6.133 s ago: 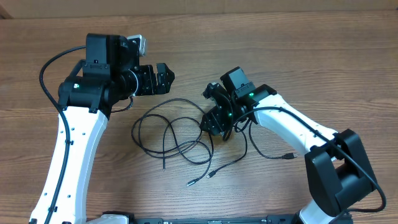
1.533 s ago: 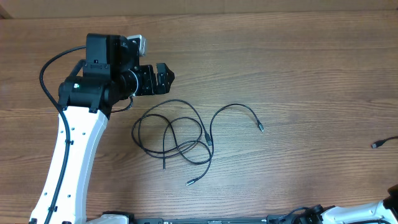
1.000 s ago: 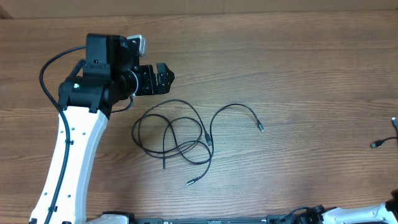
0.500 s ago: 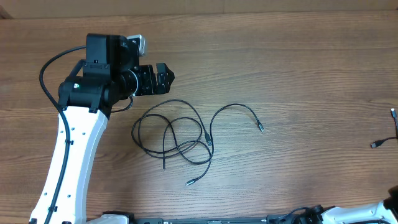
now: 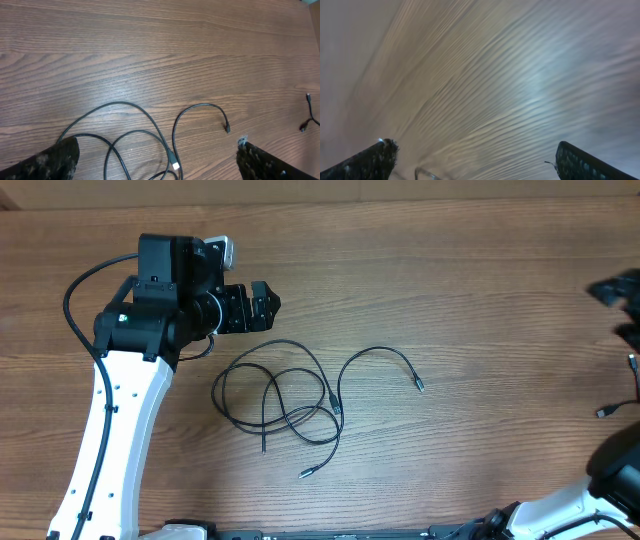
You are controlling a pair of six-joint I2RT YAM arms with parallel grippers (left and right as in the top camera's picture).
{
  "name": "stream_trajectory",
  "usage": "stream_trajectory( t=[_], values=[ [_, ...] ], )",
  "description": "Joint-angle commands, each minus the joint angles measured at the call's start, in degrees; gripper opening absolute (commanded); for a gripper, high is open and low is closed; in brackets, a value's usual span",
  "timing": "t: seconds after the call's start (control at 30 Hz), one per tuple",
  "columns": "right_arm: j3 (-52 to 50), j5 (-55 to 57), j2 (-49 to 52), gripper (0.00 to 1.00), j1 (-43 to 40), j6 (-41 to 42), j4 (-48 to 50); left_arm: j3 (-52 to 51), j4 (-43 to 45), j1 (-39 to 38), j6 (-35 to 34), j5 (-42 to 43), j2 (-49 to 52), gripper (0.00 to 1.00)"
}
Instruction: Untangle cables
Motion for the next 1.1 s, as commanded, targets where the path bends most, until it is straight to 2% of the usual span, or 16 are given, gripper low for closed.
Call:
stream_trajectory(
  t=[0.0, 0.23, 0.47, 0.6, 0.67, 0.73, 0.87, 0.93, 1.07],
  values=[
    [-0.24, 0.55, 0.02, 1.00, 6.99, -1.18, -2.19, 0.42, 0.11, 0.24, 0.66, -0.20, 0.46, 1.00],
    [-0.24, 0.57, 0.02, 1.00, 23.43, -1.16, -6.73, 0.42, 0.11, 0.24, 0.68, -0.17, 0.46, 1.00],
    [-0.24, 0.63, 0.02, 1.00, 39.67, -1.14, -6.82, 0.42, 1.27, 0.24, 0.66, -1.95, 0.46, 1.00],
    [-0.24, 3.58, 0.02, 1.00, 46.90, -0.57, -6.38, 0.42, -2.08, 0.26, 1.73, -2.62, 0.44, 1.00],
    [-0.28, 4.39, 0.04, 1.00, 49.81, 1.25, -6.45, 0.42, -3.58, 0.31, 5.05, -5.88, 0.46, 1.00],
    [-0.74, 4.90, 0.04, 1.00, 52.50, 4.39, -6.36, 0.42, -6.64, 0.28, 7.54, -16.06, 0.46, 1.00],
    [-2.60, 4.90, 0.04, 1.00, 56.39, 6.71, -5.60, 0.42, -10.58, 0.31, 7.52, -29.09, 0.44, 1.00],
    [-5.09, 4.87, 0.04, 1.00, 58.77, 8.63, -3.30, 0.42, -11.37, 0.31, 7.48, -32.04, 0.44, 1.00],
    [-9.88, 3.96, 0.04, 1.00, 62.23, 10.75, 1.20, 0.42, -10.95, 1.01, 7.52, -32.06, 0.46, 1.00]
  ],
)
